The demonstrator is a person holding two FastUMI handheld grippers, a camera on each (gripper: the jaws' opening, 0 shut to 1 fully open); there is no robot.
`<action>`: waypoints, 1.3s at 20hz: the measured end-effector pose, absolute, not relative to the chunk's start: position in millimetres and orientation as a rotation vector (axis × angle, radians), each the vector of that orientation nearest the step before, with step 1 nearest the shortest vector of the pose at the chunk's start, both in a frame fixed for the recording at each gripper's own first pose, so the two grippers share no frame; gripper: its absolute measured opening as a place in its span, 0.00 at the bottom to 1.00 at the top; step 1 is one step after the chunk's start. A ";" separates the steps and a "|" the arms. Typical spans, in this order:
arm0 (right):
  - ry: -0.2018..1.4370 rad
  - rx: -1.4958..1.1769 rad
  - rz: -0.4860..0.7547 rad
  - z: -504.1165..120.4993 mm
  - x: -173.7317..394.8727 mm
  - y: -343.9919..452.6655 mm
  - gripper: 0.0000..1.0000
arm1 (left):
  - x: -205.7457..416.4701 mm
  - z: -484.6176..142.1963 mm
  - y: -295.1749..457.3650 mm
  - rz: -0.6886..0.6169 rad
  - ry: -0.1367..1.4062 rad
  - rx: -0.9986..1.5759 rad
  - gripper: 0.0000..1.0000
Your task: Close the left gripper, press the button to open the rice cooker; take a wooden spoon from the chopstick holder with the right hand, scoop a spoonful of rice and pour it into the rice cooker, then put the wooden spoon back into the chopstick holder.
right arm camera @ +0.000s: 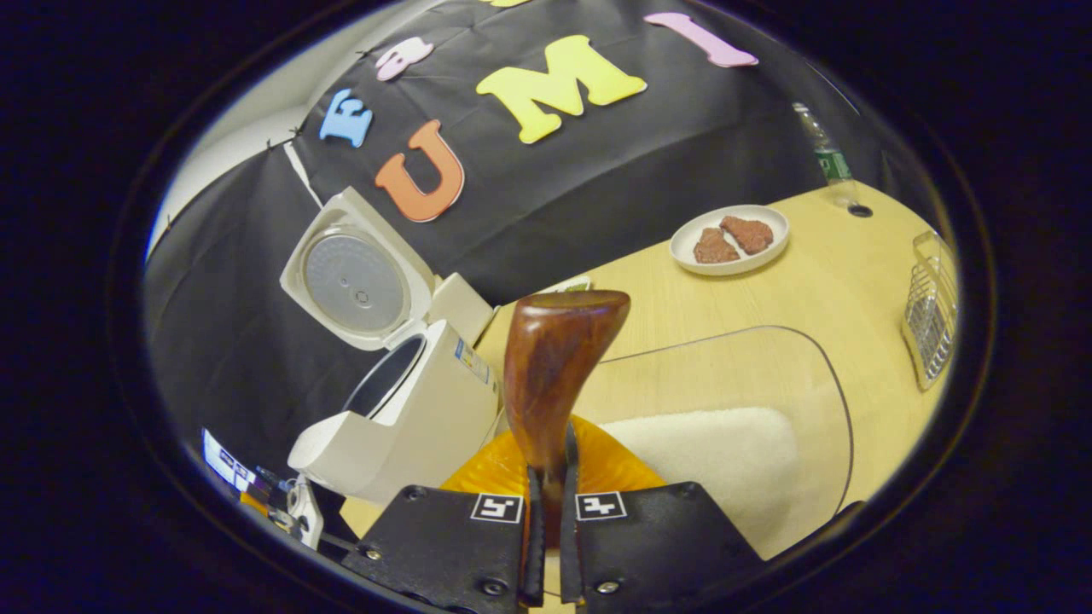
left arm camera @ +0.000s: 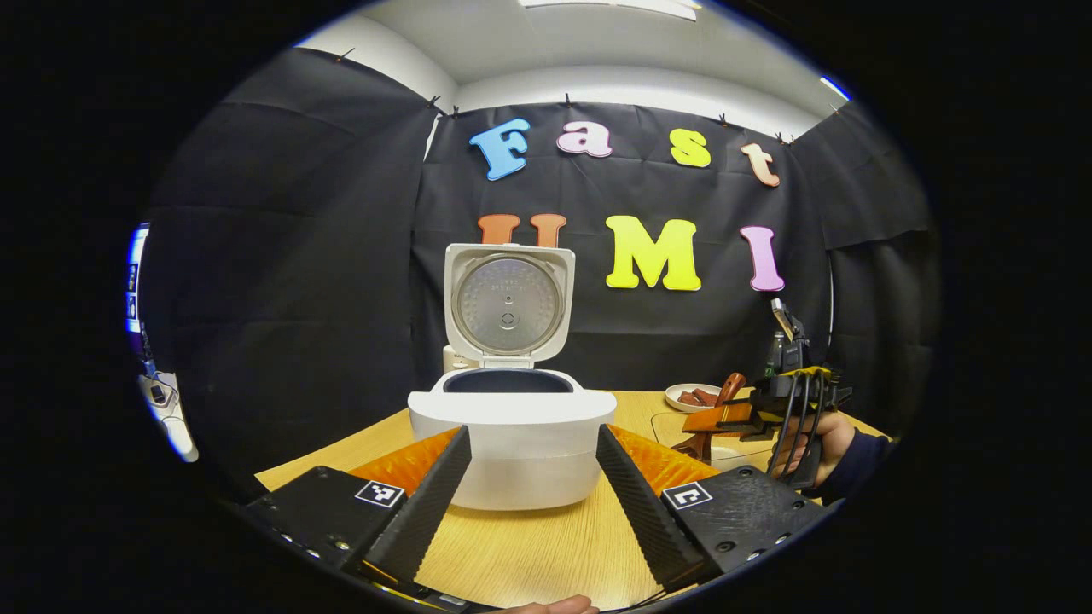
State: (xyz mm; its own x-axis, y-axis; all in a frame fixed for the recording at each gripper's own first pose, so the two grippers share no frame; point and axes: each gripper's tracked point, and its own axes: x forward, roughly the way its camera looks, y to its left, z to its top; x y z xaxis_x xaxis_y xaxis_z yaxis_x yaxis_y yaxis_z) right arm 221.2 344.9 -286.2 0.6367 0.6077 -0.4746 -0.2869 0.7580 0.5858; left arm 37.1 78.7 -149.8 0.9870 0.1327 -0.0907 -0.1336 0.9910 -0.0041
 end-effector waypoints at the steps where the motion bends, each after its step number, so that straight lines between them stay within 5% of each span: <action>1: 0.708 0.513 0.542 -282.1 219.7 344.6 0.09 | 37.0 -151.8 78.0 0.132 0.095 -0.009 0.94; 17: 0.505 0.870 0.375 -228.2 251.6 240.1 0.09 | 35.1 -152.6 86.0 0.137 0.120 0.023 0.95; 26: 0.473 1.403 0.445 -151.7 267.5 206.7 0.08 | 18.6 -150.1 99.2 0.134 0.131 0.020 0.94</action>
State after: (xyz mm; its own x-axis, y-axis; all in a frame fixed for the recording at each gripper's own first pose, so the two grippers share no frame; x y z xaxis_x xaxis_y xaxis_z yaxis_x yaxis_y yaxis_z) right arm 267.5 206.7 -151.7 0.8279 0.5585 -0.0512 -0.0170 0.1162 0.9931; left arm 18.6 99.2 -150.1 0.9825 0.1342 -0.1289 -0.1316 0.9909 0.0288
